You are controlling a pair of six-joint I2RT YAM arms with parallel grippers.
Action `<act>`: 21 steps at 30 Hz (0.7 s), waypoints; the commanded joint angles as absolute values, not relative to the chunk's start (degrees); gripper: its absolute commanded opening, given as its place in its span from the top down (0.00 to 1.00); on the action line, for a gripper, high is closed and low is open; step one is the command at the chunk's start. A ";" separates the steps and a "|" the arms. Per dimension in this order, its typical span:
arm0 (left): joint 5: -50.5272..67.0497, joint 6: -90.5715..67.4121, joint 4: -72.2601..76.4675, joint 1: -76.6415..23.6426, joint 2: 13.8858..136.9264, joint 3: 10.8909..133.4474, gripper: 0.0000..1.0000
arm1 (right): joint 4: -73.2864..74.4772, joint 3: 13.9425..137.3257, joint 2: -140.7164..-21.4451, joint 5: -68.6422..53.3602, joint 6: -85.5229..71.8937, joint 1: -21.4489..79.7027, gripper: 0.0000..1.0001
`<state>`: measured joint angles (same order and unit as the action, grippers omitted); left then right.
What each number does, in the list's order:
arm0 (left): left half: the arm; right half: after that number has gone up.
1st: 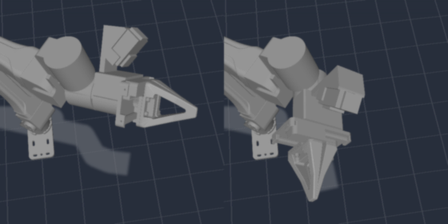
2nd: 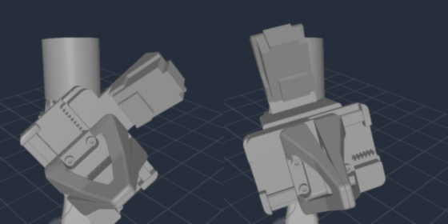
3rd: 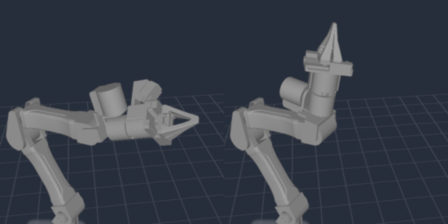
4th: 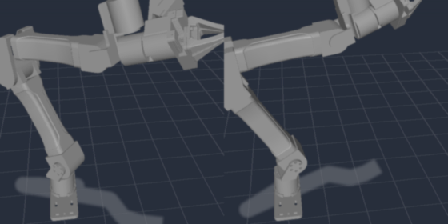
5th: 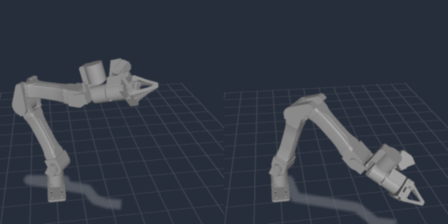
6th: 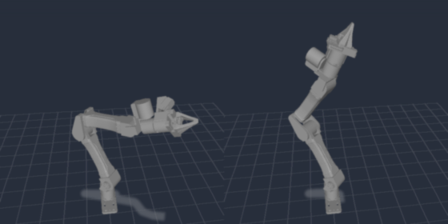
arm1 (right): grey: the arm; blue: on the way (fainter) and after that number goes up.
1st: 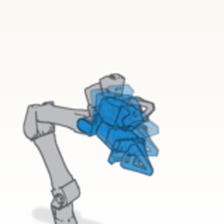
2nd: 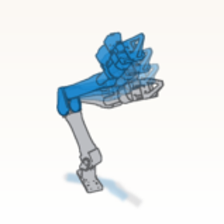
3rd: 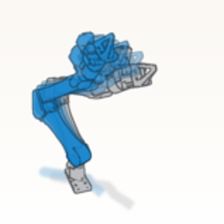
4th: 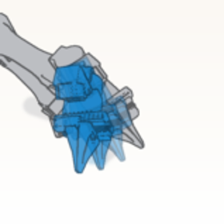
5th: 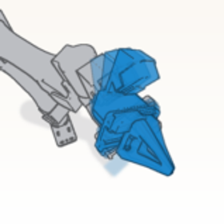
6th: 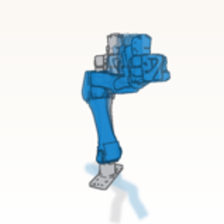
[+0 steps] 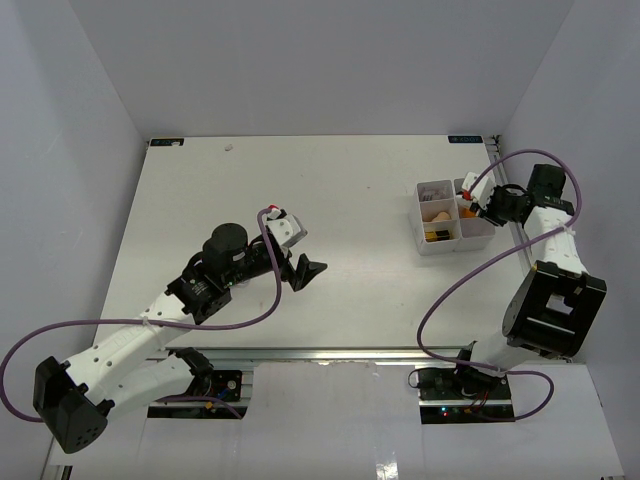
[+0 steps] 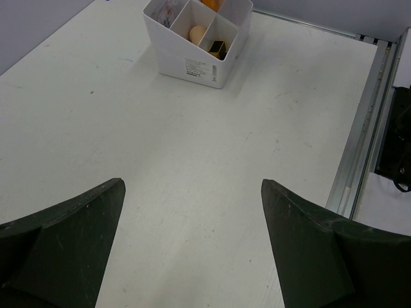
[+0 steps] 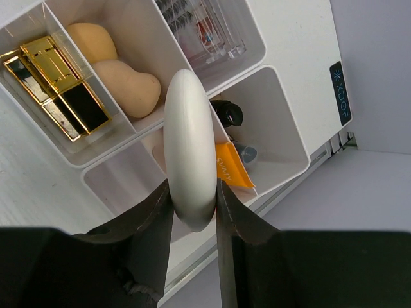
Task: Organize the makeup
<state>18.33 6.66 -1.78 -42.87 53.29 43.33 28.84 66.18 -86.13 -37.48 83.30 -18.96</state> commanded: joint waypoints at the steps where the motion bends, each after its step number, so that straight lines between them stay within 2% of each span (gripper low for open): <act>1: 17.67 7.21 -2.11 -42.89 53.35 42.89 0.02 | 27.04 70.53 -88.23 -38.31 86.41 -18.81 0.89; 13: 17.77 7.38 -2.11 -42.91 53.74 42.71 0.02 | 31.20 72.90 -92.65 -37.42 90.22 -18.81 0.83; 21: 17.84 7.38 -2.11 -42.89 54.10 42.71 0.02 | 34.85 74.05 -94.04 -37.31 92.72 -18.81 0.73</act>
